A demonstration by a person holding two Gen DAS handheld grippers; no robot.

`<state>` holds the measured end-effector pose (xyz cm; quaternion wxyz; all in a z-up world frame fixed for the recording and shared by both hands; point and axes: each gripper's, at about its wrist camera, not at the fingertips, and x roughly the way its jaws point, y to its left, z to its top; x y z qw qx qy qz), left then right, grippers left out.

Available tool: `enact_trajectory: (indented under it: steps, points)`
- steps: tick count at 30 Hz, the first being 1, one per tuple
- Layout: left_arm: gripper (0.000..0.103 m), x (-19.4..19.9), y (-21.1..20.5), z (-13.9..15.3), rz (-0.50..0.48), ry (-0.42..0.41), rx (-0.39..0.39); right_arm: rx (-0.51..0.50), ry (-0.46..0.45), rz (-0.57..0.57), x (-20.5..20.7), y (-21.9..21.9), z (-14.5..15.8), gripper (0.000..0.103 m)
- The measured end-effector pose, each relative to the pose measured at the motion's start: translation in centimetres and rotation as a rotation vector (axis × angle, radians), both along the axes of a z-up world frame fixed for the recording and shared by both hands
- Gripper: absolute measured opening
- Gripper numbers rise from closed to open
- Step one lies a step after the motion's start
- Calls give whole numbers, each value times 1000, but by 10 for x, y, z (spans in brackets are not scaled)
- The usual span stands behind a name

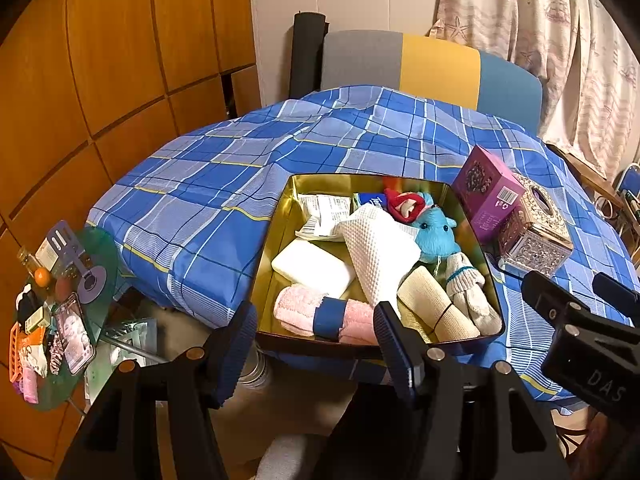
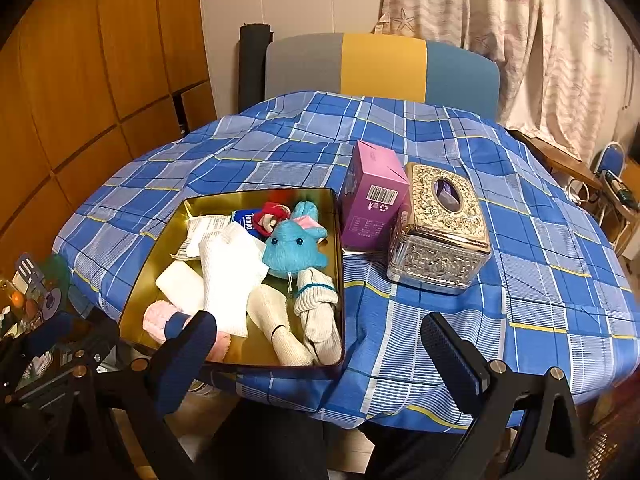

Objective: Organize soft objects

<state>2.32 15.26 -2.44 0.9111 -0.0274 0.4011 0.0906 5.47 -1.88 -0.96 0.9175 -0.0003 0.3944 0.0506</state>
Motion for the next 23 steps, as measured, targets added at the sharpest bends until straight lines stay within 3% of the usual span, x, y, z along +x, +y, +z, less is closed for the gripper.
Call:
enact_trajectory:
  steps: [23]
  points:
    - [61, -2, -1, 2, 15, -37, 37, -1, 10, -4, 2, -1, -3, 103]
